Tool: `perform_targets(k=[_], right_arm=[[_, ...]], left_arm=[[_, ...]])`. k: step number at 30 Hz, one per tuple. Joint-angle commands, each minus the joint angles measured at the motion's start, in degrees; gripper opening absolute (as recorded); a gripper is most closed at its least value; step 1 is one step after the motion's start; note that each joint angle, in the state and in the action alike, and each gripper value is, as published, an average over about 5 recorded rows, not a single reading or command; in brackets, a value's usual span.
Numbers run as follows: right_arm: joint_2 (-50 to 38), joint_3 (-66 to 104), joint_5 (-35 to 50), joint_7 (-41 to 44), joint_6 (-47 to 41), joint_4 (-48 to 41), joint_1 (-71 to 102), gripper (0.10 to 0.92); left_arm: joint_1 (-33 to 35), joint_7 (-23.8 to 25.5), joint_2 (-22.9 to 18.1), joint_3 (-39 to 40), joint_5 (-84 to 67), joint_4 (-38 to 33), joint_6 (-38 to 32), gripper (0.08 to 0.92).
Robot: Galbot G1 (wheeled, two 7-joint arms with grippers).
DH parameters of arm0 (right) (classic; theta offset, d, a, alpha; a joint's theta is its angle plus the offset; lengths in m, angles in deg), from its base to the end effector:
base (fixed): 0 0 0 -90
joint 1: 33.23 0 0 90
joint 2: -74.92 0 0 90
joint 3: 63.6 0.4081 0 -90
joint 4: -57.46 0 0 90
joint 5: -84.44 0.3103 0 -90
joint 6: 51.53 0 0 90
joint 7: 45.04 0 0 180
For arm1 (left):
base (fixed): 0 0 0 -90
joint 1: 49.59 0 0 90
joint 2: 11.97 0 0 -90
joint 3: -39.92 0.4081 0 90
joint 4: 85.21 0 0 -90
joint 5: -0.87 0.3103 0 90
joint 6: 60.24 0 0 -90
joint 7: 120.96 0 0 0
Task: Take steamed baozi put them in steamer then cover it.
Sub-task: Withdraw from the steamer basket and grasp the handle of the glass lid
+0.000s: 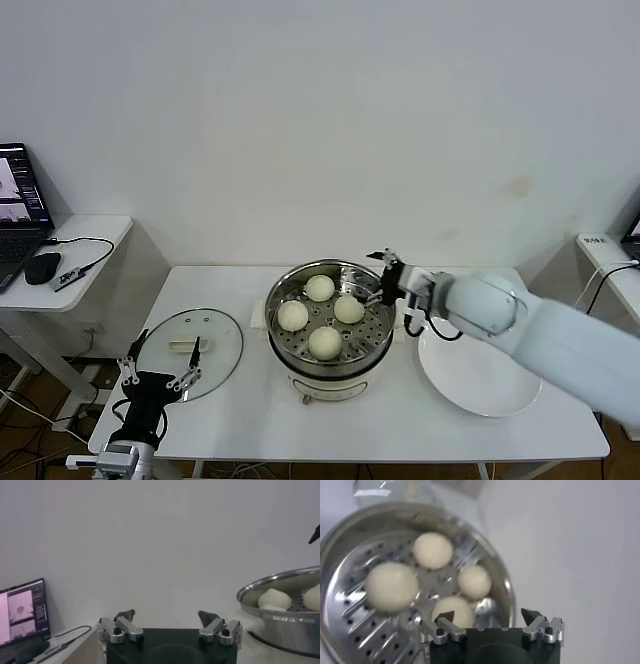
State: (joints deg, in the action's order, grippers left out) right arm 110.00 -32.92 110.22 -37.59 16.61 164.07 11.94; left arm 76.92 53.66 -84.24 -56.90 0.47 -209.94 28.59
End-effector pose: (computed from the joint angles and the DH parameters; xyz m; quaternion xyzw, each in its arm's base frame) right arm 0.3846 -0.1144 -0.1716 0.3551 -0.8560 0.3688 0.0718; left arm 0.0779 0.0993 -0.3203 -0.0030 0.9878 0.1551 0.0111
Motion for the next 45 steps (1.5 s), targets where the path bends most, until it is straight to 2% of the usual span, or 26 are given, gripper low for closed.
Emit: perform_targets(k=[1,7,12,17,22,32,45], right_arm=[[14.37,56.82,-14.68,-7.05,24.13,4.29,55.11,0.823],[32.09,70.21,-18.65,-1.39,31.66,2.75,63.50,0.823],[39.96,75.83,-18.88,1.73,34.92,1.52,67.39,0.823],[46.21,79.74,-14.86,7.42,34.79,1.32,71.33,0.823],[48.03,79.61,-13.66,9.85,32.75,1.77,76.25,0.823],[48.89,82.18,-14.52,4.75,32.37,1.45,79.08,0.823],[49.73,82.84,-15.13,2.64,34.12,3.11,81.16,0.823]], left_arm=[[-0.30,-0.33,-0.28,0.51,0.66,1.03,-1.45,0.823],[-0.97,-2.24,-0.52,0.96,5.56,3.72,-2.77,0.823],[-1.82,-4.88,-0.36,1.41,16.13,7.56,-6.49,0.823],[-2.42,-8.31,-1.18,-0.18,37.85,12.11,-13.43,0.823],[-2.05,-9.53,0.29,-2.20,50.93,13.98,-13.14,0.823],[-1.66,-4.77,5.34,-4.65,70.47,16.16,-9.87,0.823],[-17.67,-1.48,8.70,2.08,76.62,32.44,-7.41,0.823]])
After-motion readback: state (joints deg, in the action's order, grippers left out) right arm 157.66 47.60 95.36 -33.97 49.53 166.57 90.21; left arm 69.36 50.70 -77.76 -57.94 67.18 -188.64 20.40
